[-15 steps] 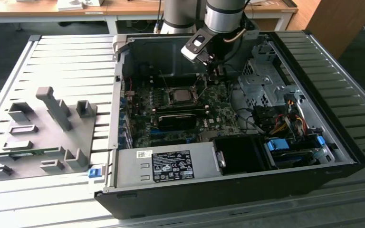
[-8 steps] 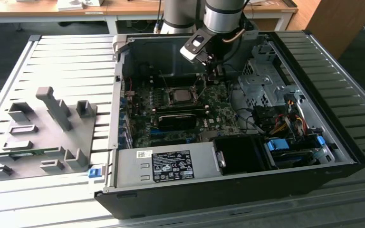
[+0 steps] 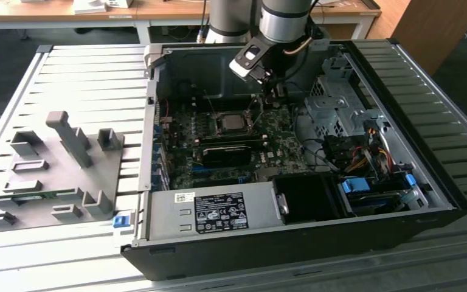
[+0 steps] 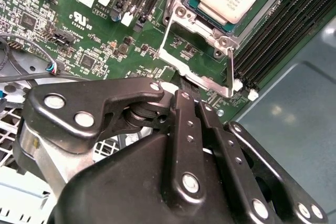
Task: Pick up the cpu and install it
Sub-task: 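Close the cpu cover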
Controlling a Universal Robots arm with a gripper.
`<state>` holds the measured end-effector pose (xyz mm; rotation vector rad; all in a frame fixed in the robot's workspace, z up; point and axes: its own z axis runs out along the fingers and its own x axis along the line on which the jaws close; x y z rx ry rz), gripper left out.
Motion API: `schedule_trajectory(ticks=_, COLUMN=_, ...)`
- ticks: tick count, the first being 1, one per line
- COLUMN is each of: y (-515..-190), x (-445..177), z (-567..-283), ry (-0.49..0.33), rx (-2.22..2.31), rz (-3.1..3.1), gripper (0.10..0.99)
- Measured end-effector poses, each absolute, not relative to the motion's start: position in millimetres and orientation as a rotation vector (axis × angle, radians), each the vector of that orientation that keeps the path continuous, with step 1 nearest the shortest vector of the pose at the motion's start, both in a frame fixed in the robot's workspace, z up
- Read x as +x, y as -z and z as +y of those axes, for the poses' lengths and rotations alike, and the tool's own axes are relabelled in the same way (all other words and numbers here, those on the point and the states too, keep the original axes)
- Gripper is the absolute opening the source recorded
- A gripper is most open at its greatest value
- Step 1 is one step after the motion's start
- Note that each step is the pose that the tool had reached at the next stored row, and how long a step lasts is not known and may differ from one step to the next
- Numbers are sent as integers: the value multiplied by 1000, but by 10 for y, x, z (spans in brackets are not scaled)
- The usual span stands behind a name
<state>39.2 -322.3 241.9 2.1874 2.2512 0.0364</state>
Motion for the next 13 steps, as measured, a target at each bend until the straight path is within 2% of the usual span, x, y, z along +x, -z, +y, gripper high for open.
schedule_trajectory(ticks=13, y=-2419, x=331, z=-3222, ry=-37, rx=2188, rz=2252, gripper=106)
